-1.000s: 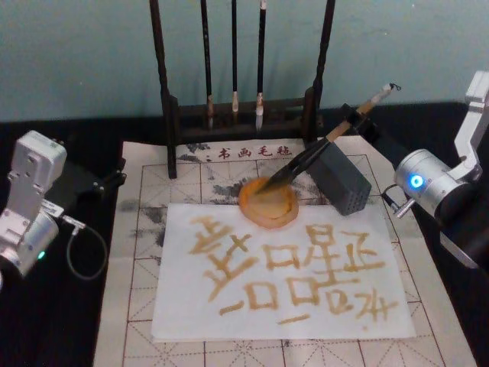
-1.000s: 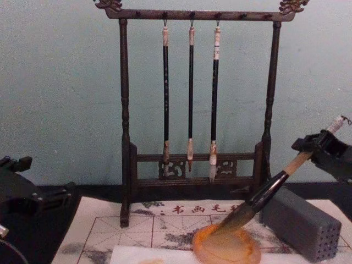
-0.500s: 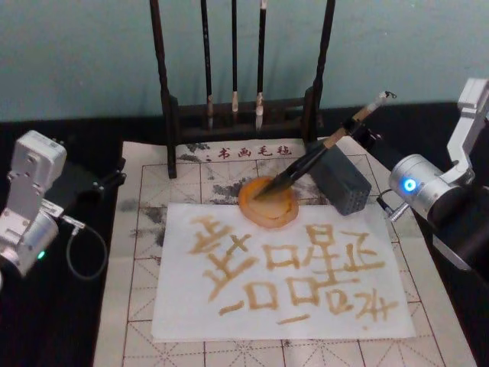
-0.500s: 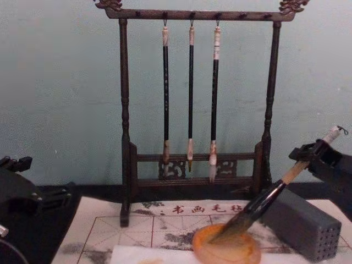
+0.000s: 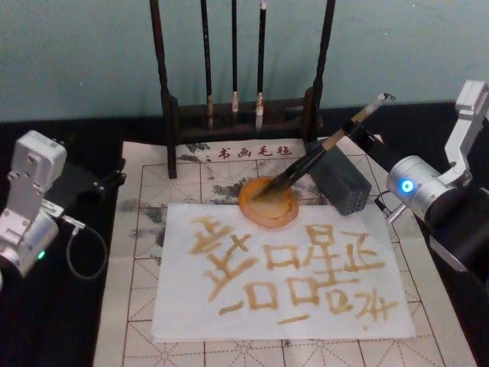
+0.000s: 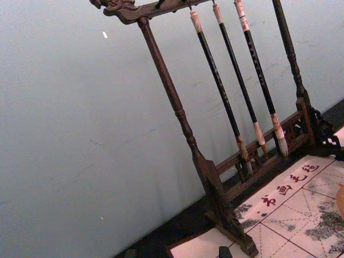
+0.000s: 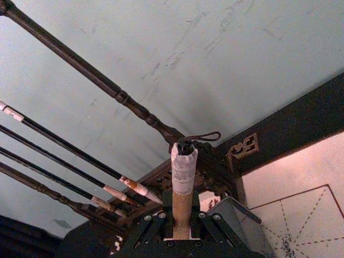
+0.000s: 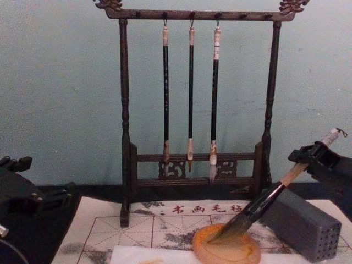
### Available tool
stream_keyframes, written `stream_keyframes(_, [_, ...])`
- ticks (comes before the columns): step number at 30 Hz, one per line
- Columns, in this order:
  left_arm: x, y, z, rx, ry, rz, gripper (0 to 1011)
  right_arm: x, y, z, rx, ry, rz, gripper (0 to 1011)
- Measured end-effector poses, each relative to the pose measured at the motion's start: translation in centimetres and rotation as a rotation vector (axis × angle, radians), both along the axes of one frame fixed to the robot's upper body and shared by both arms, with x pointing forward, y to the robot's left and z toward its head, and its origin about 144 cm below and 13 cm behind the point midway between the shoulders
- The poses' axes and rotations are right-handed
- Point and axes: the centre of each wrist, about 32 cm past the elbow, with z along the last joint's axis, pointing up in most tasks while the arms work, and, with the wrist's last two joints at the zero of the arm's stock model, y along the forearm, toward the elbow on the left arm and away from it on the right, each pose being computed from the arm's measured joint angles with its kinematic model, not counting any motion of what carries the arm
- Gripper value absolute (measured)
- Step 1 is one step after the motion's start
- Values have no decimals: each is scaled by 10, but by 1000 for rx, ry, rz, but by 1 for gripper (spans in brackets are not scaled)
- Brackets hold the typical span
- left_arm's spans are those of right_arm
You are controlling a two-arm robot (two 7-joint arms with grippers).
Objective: Pick up the brush from the inkstone, write on the paper, then place the brush back to its original position.
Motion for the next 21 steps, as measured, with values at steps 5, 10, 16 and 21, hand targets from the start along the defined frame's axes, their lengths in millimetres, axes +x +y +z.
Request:
stream_keyframes(5, [0,0,0,0,0,0,1001,0,0,0,0,0,0,184])
stream_keyframes(10, [0,0,0,0,0,0,1001,0,0,0,-1,0,0,184])
stream_keyframes(16, [0,0,0,0,0,0,1001,0,-1,0,-1,-1,1,208])
stream_keyframes(21, [0,0,0,0,0,0,1001,0,-1,0,-1,-1,1,370])
